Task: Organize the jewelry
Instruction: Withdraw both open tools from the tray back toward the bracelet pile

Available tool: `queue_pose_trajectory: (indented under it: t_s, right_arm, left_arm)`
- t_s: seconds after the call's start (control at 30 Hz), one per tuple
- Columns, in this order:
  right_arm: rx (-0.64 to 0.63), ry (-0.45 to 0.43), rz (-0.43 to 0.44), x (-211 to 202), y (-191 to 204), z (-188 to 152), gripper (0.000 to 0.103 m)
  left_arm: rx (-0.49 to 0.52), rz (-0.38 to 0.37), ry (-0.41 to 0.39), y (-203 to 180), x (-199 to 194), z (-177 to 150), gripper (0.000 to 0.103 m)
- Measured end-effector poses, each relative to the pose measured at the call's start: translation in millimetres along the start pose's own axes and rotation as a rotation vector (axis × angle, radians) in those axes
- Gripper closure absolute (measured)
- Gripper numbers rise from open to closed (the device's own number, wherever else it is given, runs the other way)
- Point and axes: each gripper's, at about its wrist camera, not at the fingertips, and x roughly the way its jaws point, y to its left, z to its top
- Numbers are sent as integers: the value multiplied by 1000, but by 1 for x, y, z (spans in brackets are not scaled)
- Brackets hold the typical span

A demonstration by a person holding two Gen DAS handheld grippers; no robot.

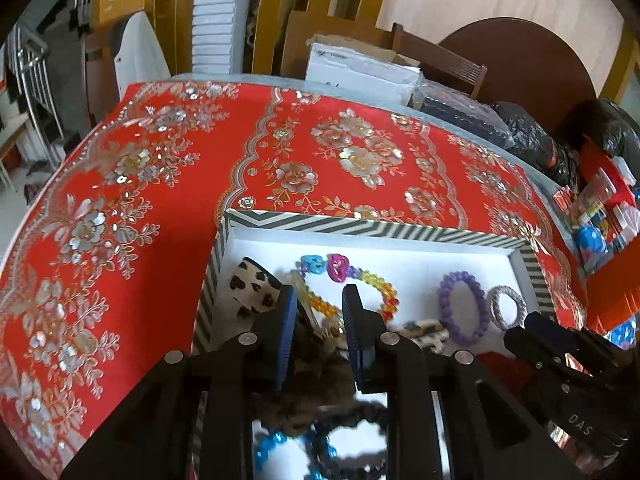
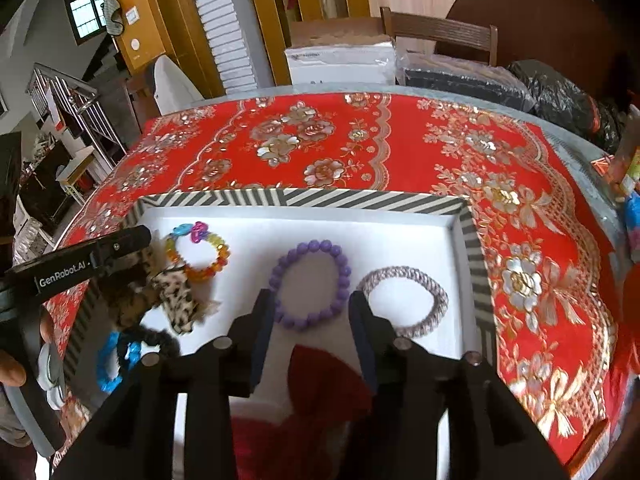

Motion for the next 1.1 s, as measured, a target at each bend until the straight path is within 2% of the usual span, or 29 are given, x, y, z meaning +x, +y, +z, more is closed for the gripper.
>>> queue_pose_trajectory:
  t_s: [0.47,0.63,0.77,1.1]
  right_arm:
    - [14,-86,-19,-59,9,-35,51]
    - [37,-108,-13,-75,10,-53,51]
    - [33,-124,-42,-90,8,-65,50]
    - [60,-131,-46,-113,4,-94,50]
  left_arm:
    - [114,67,-113,-30,-58,-39,81]
    - [155,74,-146,-39,-76,-54,81]
    - [175,77,-169,-46,-88,-67,82]
    - [200,80,-194,-62,-109,-96,82]
